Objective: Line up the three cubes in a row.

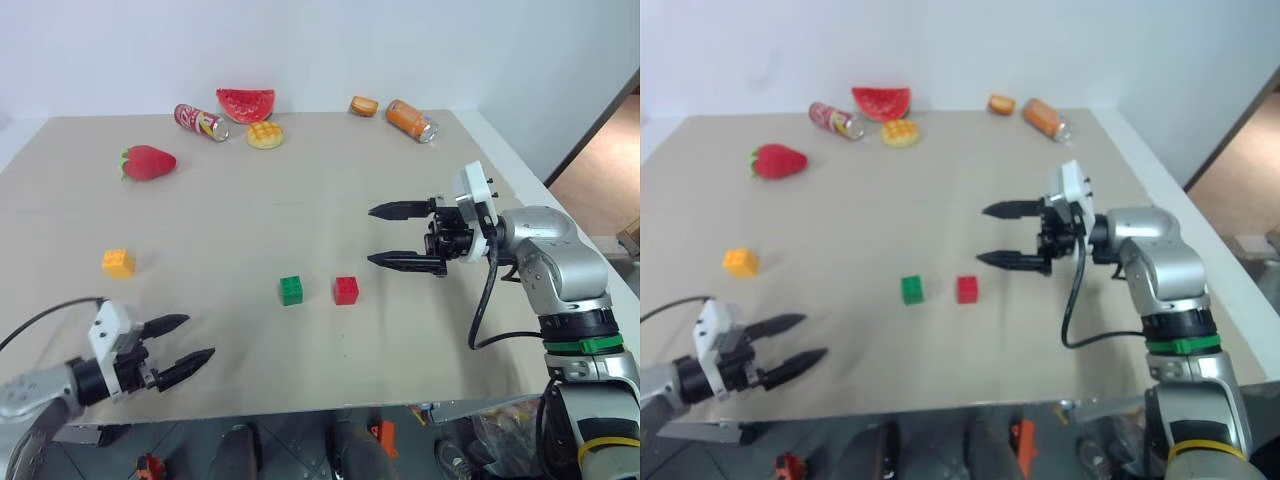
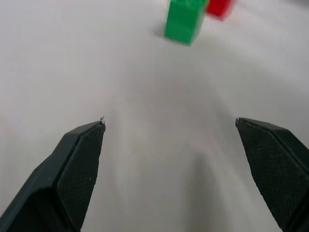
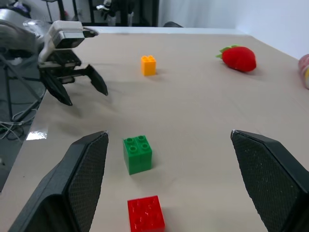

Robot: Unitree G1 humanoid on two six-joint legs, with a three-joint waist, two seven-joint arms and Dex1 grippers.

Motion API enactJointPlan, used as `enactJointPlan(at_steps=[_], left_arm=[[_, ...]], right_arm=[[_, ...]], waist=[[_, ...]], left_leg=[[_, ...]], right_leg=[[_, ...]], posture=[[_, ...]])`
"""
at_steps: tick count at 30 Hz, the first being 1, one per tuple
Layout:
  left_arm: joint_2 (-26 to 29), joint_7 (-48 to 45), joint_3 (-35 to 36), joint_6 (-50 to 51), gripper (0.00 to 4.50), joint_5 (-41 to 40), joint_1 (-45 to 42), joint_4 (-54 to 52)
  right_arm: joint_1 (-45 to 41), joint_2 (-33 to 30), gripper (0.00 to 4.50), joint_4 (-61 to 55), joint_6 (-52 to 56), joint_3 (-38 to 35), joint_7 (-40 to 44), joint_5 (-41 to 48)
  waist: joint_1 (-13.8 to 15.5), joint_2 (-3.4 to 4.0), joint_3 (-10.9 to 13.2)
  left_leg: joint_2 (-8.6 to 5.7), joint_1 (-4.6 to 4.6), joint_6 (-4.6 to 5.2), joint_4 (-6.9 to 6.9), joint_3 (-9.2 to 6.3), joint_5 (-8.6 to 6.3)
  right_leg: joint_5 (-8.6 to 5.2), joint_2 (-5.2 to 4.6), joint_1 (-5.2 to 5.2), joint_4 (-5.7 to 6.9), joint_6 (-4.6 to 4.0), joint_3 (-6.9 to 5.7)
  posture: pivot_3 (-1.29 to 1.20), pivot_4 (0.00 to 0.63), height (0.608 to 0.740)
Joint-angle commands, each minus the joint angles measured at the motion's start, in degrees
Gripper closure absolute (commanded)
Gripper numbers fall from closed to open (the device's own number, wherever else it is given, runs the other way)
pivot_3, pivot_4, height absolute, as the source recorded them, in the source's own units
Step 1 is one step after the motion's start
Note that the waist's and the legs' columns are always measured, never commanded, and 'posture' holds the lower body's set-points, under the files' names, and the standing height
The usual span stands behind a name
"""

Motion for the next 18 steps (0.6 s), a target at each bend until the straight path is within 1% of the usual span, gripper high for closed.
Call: enactJointPlan(at_steps=[1,5,6,10,13,18], left_arm=[[-6.10,12.13,8.68,1.96,0.02,-5.47,1.74,-3.47],[-11.76,22.78,11.35,-1.23,0.02,-2.11,-1.59,-0.85],[-12.62,25.48,11.11,-2.73,0.02,0.82,-2.43,0.50],[-15.34,29.58,8.92,-6.99,0.02,6.92,-3.52,3.68],[-15.90,32.57,7.84,-8.31,0.02,10.11,-5.43,5.35],[-13.79,35.49,7.10,-8.89,0.02,14.23,-10.79,11.17]], right_arm=[[-1.76,0.62,0.28,0.93,-1.60,-0.32,1.19,-0.11],[-2.44,1.96,0.28,2.13,-2.54,0.62,2.15,-0.62],[-2.73,2.38,0.28,2.43,-2.67,0.82,2.39,-0.70],[-3.89,3.76,0.28,3.74,-3.14,1.15,2.80,-1.19],[-4.21,4.25,0.28,4.13,-3.26,1.22,3.07,-1.29],[-3.74,4.58,0.28,3.25,-2.98,1.14,2.80,-1.09]], waist=[[0.09,0.00,0.00],[0.54,0.00,0.00],[0.54,-0.01,0.00],[0.39,-0.03,-0.02],[0.44,-0.11,-0.06],[0.65,-0.11,-0.06]], left_leg=[[0.01,0.02,0.00,0.00,-0.03,0.00],[0.00,0.06,0.02,0.18,-0.21,0.02],[-0.01,0.06,0.01,0.24,-0.23,0.01],[-0.07,0.01,0.00,0.33,-0.06,0.01],[-0.09,-0.05,-0.05,0.32,0.01,-0.03],[-0.07,-0.07,-0.07,0.20,-0.11,-0.04]], right_leg=[[0.01,0.04,0.00,0.00,-0.04,-0.02],[0.08,0.13,0.06,0.00,-0.16,-0.09],[0.08,0.12,0.08,0.00,-0.16,-0.10],[0.09,0.06,0.13,-0.10,-0.16,0.05],[0.11,0.04,0.12,-0.16,-0.13,0.12],[0.09,0.12,0.07,-0.14,-0.11,0.03]], posture=[[0.00,0.150,0.740],[0.00,0.150,0.740],[0.00,0.150,0.740],[0.00,0.150,0.740],[0.00,0.150,0.740],[0.00,0.150,0.740]])
